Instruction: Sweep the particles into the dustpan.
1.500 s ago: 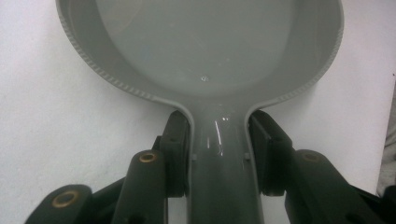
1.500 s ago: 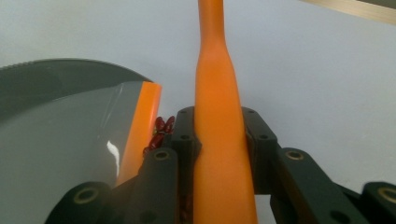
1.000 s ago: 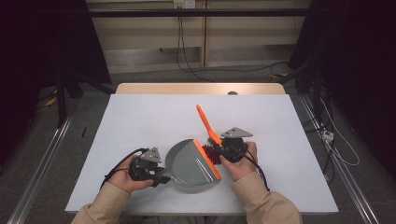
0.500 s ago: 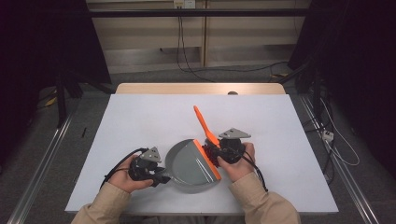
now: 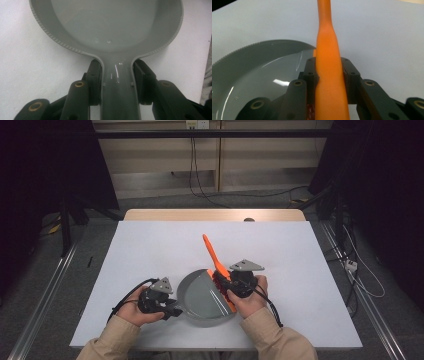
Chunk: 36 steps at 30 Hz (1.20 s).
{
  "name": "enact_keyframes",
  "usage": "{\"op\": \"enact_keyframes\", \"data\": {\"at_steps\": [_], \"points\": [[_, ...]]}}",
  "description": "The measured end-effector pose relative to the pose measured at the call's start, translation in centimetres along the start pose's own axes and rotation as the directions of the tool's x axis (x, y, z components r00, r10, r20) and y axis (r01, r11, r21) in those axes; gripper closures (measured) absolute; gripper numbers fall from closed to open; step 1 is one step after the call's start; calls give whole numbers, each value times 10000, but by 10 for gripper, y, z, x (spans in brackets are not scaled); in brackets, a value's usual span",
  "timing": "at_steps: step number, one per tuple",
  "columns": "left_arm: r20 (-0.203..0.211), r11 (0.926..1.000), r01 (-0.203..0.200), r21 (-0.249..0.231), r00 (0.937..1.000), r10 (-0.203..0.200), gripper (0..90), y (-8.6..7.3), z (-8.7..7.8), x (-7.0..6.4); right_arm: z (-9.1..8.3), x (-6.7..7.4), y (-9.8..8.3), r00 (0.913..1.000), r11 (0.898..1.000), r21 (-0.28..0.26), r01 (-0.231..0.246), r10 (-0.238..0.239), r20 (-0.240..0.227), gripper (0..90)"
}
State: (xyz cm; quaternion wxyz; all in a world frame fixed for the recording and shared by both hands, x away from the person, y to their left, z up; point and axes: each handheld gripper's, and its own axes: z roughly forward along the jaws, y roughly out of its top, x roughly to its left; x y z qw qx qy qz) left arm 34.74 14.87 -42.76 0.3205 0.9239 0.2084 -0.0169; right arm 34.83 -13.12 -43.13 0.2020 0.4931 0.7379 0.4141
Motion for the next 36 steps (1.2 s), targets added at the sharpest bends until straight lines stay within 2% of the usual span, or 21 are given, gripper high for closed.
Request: {"op": "enact_keyframes", "data": {"at_steps": [7,10,12,14,15,18,20,22,26,29,31,33,34,35,36], "points": [[31,10000,44,-7,10000,-44,627,0,0,0,2,12,1,9999,9996,-259,82,-84,-86,707],[-5,9999,-101,96,9999,101,627,0,-1,1,1,18,6,9971,9987,-433,-281,249,-719,711],[12,10000,-13,36,10000,13,627,-1,-1,0,1,24,8,9974,9984,-554,76,-115,-706,710],[16,9999,-67,78,10000,67,627,-1,-1,1,0,24,12,9967,9973,-735,18,-77,-808,711],[18,9999,-96,93,10000,96,627,0,-1,1,-2,22,14,9972,9964,-838,126,-187,-725,710],[43,9999,-70,77,10000,70,627,-1,-1,1,-7,12,20,9979,9951,-988,-30,-34,-648,710],[42,10000,15,21,10000,-15,627,-1,-1,1,-10,4,21,9993,9943,-1055,162,-197,-321,710],[35,9998,-144,134,9999,143,627,-1,-1,2,-12,-6,20,9998,9941,-1079,132,-146,-115,710],[33,10000,-45,71,10000,45,627,-1,-1,1,-9,-21,12,9987,9952,-936,271,-229,461,710],[52,9998,-116,141,9999,115,627,-1,-1,2,-2,-27,1,9965,9975,-595,391,-345,759,710],[74,10000,-28,68,10000,27,627,-1,-1,1,0,-22,-3,9970,9965,-667,499,-457,625,710],[72,9999,103,12,9999,-103,627,-1,0,1,1,-12,-3,9988,9981,-468,406,-393,287,710],[75,10000,82,-19,9999,-82,627,-1,0,1,1,-6,-3,9980,9972,-452,601,-591,226,709],[73,9992,-297,272,9995,296,627,0,-2,3,2,-1,-3,9979,9970,-440,636,-631,128,709],[64,10000,0,67,10000,-1,627,-1,-1,1,2,4,-3,9982,9971,-454,606,-606,12,709]]}}
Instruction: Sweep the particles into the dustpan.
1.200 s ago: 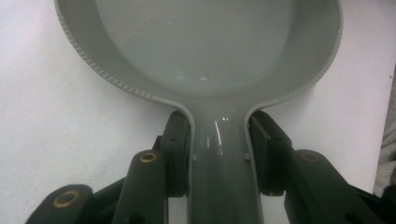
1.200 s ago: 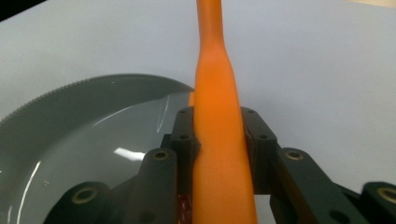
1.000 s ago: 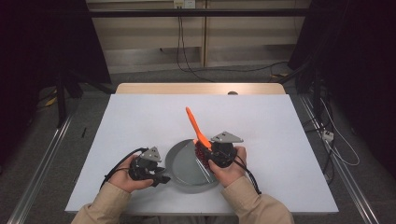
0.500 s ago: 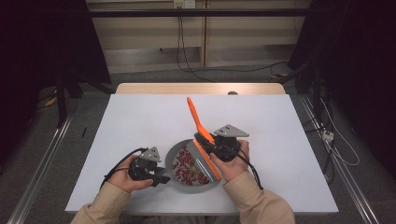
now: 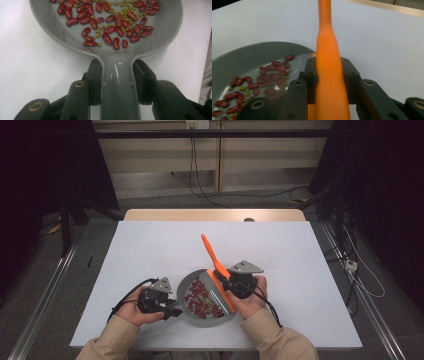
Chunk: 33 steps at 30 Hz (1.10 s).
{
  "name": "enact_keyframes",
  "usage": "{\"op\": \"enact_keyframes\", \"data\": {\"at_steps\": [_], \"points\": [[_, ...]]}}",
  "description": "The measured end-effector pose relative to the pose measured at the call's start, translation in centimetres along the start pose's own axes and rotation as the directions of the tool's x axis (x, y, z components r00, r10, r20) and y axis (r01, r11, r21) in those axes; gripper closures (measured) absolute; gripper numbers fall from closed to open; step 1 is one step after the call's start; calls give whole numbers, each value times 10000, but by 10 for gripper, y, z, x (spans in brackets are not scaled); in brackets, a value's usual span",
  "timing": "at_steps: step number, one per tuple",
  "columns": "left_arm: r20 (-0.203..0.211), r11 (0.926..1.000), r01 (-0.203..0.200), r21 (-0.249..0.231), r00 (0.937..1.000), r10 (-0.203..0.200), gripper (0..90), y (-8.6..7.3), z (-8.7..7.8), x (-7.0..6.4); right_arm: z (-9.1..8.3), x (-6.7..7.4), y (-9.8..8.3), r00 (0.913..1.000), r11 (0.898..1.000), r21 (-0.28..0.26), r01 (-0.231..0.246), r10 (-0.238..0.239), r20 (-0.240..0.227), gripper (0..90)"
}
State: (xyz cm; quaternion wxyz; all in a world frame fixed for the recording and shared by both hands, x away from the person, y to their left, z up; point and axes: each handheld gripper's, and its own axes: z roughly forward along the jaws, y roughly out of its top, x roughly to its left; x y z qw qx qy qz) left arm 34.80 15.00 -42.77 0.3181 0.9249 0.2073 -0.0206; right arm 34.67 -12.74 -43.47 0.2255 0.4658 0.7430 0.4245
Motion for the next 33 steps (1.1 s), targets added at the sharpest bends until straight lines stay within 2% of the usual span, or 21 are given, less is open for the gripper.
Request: {"op": "enact_keyframes", "data": {"at_steps": [1,2,3,5,7,9,12,17,19,22,25,29,33], "points": [[0,9997,-206,130,9998,207,627,0,-1,1,0,4,1,9999,10000,-23,5,-5,-156,709],[-12,9996,-249,144,9997,249,626,0,-1,1,0,6,1,9999,9999,-113,14,-16,-164,709],[-24,10000,-70,-25,10000,70,626,0,0,0,-2,6,3,9996,9997,-228,-52,45,-274,710],[-11,9999,74,-89,10000,-74,624,-1,1,0,-3,5,6,9913,9956,-320,-885,849,-1008,710],[-35,9999,98,-119,9999,-98,618,-1,1,-1,-5,9,10,9958,9986,-335,-418,389,-828,710],[-69,10000,-41,35,10000,42,586,0,1,-2,-8,9,13,9933,9969,-497,-617,565,-1003,710],[-198,9996,-195,205,9996,199,551,0,4,-3,-10,3,17,9955,9965,-648,-535,481,-814,710],[-277,9991,-318,269,9991,325,624,0,7,-3,-11,-12,14,9957,9962,-481,-732,703,-603,710],[-307,9997,-206,146,9993,211,630,0,6,-3,-11,-16,11,9957,9963,-390,-762,740,-561,710],[-465,9996,-277,32,9985,278,633,-1,6,-4,-12,-21,8,9967,9969,-358,-703,688,-420,710],[-561,9982,-410,-426,9977,386,634,-4,5,-4,-14,-25,6,9969,9967,-351,-729,718,-313,710],[-834,9975,-357,-605,9960,306,635,-8,5,-2,-17,-30,5,9967,9961,-420,-778,767,-275,710],[-976,9928,-108,-1193,9952,-9,635,-10,2,0,-21,-37,5,9966,9956,-473,-805,796,-197,710]]}}
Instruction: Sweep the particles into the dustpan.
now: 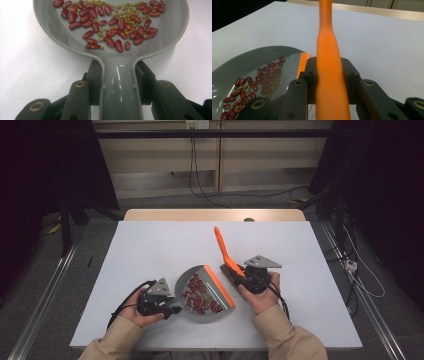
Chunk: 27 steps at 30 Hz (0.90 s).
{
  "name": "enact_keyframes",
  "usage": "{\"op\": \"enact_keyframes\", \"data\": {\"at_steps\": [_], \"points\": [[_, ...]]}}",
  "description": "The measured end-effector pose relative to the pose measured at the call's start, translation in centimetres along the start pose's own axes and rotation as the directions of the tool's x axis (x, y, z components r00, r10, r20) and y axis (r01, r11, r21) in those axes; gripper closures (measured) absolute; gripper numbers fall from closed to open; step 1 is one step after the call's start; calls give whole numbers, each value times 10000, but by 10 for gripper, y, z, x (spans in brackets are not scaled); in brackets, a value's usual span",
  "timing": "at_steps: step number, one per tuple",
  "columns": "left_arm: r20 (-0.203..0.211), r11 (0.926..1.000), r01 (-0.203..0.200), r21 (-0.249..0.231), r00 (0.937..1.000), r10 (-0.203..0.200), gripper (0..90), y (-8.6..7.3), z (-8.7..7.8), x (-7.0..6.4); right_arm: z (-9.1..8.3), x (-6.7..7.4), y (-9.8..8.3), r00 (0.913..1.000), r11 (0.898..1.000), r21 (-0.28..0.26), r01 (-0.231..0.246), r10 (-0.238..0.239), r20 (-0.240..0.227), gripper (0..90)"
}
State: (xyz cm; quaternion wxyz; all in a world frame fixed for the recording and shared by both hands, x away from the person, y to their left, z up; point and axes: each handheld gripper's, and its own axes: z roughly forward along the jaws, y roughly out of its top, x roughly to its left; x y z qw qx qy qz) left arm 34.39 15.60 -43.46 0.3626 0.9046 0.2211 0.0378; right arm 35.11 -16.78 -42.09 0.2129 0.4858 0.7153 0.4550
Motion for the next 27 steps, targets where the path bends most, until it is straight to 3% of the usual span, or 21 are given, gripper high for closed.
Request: {"op": "enact_keyframes", "data": {"at_steps": [4,16,27], "points": [[-324,9992,250,-320,9991,-261,634,1,-6,3,-4,-7,1,10000,10000,-81,-20,21,90,710],[-655,9916,951,-874,9927,-1009,634,1,-15,14,-10,-22,2,9996,9997,-180,-153,157,247,710],[-1221,9790,1522,-1354,9780,-1690,634,1,-22,26,-14,-30,1,9991,9994,-229,-253,261,345,710]]}}
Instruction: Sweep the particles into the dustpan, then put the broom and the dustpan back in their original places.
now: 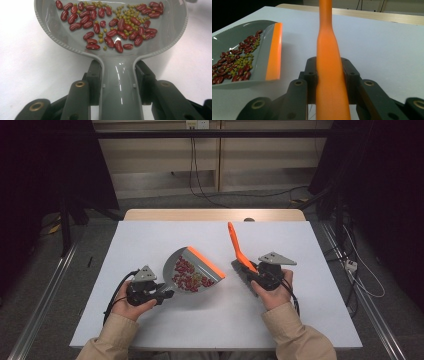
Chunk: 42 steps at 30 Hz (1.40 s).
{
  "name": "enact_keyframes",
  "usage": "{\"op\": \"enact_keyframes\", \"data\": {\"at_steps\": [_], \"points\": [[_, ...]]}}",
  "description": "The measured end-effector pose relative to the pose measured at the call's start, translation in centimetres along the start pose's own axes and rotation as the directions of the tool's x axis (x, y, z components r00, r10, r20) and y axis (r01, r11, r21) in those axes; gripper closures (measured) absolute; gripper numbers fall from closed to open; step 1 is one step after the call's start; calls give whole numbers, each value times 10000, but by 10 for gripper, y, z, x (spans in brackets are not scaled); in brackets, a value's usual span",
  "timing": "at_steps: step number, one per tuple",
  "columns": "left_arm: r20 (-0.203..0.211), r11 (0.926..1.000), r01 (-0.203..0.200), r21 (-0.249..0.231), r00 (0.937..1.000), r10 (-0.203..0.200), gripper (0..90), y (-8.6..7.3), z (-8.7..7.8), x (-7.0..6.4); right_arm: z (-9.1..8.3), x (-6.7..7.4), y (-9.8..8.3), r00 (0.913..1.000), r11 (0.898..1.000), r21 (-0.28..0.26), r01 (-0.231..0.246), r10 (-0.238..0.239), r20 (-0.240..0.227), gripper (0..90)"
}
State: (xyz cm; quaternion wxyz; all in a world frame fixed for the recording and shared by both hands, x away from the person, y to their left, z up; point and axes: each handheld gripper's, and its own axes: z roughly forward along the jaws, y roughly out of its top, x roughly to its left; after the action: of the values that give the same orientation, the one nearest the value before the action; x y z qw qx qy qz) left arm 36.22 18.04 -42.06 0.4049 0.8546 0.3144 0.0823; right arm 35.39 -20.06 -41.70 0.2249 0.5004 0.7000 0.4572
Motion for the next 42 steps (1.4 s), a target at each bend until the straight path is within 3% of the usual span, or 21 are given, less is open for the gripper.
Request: {"op": "enact_keyframes", "data": {"at_steps": [4,16,22,32,42], "points": [[-403,9997,238,6,9989,-238,633,0,-1,4,-1,-3,-1,10000,10000,-14,-38,38,27,710],[-834,9969,755,-199,9935,-769,633,-4,-8,16,-5,-9,-2,9998,9999,-69,-144,145,135,710],[-1157,9935,1103,-279,9869,-1128,633,-7,-11,23,-7,-15,-1,9995,9997,-182,-183,188,259,710],[-1777,9850,1703,-291,9688,-1727,633,-13,-11,35,-12,-23,-3,9987,9996,-180,-218,226,454,710],[-2458,9742,2238,-278,9432,-2237,633,-19,-11,45,-19,-34,-5,9971,9992,-253,-315,332,685,710]]}}
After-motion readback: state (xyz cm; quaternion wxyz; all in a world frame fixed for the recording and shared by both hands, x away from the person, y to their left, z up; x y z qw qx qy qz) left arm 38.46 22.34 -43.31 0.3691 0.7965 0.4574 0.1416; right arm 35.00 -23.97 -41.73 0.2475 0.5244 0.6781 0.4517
